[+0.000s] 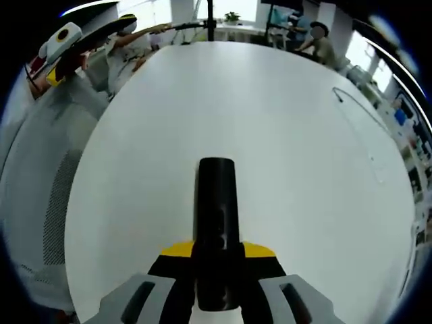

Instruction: Press the specified remote control buttons in sequence, fully releasing each button before pressing the next.

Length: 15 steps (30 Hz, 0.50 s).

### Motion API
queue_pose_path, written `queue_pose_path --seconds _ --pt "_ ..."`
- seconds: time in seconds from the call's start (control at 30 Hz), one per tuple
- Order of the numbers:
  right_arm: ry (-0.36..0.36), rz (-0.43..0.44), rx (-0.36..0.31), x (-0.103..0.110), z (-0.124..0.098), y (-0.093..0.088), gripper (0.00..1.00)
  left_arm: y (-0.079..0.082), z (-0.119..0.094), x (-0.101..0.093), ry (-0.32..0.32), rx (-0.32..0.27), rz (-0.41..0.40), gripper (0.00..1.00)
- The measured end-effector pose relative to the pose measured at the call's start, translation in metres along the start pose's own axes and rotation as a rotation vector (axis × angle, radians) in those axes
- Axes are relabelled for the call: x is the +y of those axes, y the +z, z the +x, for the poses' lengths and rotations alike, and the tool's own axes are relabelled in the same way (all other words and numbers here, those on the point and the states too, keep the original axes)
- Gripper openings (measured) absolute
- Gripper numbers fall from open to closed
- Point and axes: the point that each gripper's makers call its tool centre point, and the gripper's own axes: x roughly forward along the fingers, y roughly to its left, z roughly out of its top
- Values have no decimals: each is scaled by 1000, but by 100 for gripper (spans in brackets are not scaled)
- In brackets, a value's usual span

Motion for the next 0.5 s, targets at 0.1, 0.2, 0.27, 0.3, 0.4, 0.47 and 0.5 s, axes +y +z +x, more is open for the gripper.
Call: queue_pose_path --seconds 0.1,0.2,0.27,0.3,0.4,0.47,0.5 --pt "1 -4 7 -5 0 -1 21 0 0 0 -1 2 -1 96" --pt "1 -3 15 -9 0 -1 21 -1 0 -1 -4 4 1 96" --pt "0 1 15 -11 0 -1 21 0 0 -3 -14 0 -8 96" --pt "1 1 15 -13 0 -1 21 1 1 -3 -16 -3 -10 96" --pt "4 -5 15 -17 0 -2 21 2 0 -3 -19 -9 -15 96" --pt "4 -6 16 -19 0 -2 21 1 1 -2 -15 -7 -23 96" --pt "4 -6 16 -20 0 -2 21 1 1 -2 -14 -4 -27 97"
